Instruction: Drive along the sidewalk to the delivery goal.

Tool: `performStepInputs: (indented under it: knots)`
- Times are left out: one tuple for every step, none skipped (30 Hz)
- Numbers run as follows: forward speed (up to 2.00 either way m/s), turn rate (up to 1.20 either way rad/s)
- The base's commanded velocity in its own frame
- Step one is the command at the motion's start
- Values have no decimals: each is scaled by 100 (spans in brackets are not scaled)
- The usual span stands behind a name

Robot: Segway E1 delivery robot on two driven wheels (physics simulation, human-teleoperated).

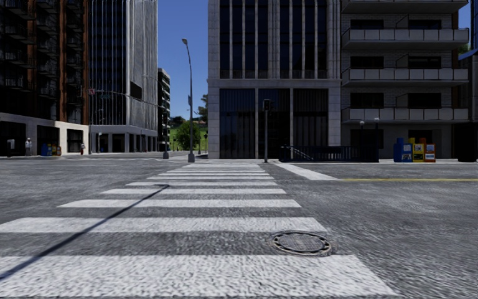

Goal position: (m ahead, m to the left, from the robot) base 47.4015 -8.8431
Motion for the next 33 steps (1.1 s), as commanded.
performStepInputs:
  knots:
    - [148,0]
    - [148,0]
    - [148,4]
    - [148,4]
    - [149,9]
    - [200,10]
    - [200,10]
    - [200,10]
    - [200,10]
    - [200,10]
    - [200,11]
    - [200,13]
    - [200,15]
    - [200,18]
    - [200,18]
    - [200,22]
    - [200,23]
    - [200,23]
    - [200,24]
    - [200,24]
    - [200,24]
    - [200,24]
    - [200,25]
    - [200,25]
    - [200,25]
    - [200,25]
    - [200,25]
    - [200,25]
    - [200,25]
    - [200,25]
    - [200,25]
    - [200,20]
    - [200,2]
